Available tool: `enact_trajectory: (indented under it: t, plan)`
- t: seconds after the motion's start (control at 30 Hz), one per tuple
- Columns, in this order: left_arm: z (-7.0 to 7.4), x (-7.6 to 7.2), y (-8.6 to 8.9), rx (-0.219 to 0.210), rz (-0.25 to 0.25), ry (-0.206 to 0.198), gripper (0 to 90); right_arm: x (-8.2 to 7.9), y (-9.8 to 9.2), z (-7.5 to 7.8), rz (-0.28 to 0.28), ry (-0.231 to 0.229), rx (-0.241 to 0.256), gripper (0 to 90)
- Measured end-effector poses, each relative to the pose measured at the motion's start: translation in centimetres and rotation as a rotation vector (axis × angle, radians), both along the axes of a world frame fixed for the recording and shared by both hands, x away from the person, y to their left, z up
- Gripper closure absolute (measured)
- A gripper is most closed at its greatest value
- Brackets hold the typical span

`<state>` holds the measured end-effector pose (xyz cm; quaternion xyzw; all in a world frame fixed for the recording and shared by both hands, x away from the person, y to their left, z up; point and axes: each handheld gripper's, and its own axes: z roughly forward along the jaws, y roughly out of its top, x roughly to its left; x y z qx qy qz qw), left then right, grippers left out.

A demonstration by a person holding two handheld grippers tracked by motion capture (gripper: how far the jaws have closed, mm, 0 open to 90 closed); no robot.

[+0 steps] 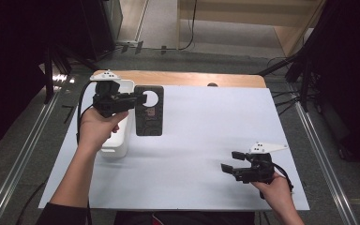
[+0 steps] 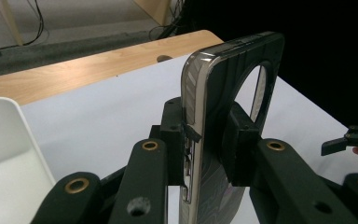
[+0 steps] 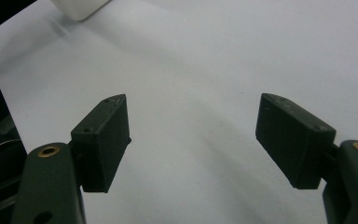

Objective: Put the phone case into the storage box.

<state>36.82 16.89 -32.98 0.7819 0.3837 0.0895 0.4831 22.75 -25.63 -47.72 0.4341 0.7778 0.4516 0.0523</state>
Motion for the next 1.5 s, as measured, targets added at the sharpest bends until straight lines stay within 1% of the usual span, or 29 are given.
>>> enact_trajectory:
  t: [0.2,0.33,0.53,0.7,0.97,1.07,1.3,1.5]
  plan:
    - [0.2,0.3,1.0,-0.008,0.024,0.003,72.9,0.0,0.1,0.0,0.006,0.000,-0.004,25.2]
    - [0.2,0.8,1.3,-0.001,0.034,0.002,72.9,0.0,0.1,0.1,0.002,0.000,-0.005,25.2]
    - [0.3,1.4,1.5,-0.006,0.043,0.004,73.0,0.1,0.1,0.0,0.001,0.001,-0.007,25.2]
    - [0.5,2.1,1.4,0.001,0.047,0.002,73.0,0.3,0.1,-0.1,-0.001,0.005,-0.011,25.2]
    - [1.4,3.3,2.0,0.009,0.065,-0.008,72.9,0.3,0.2,-0.2,0.004,0.010,-0.014,25.2]
    - [1.8,3.6,2.3,0.002,0.077,-0.014,72.9,0.3,0.2,-0.3,0.008,0.014,-0.017,25.2]
    - [2.6,4.2,3.0,0.013,0.090,-0.028,72.9,0.3,0.3,-0.3,0.016,0.013,-0.015,25.2]
    - [3.1,4.7,4.0,0.013,0.117,-0.038,72.9,0.3,0.1,-0.2,0.006,0.015,-0.010,25.2]
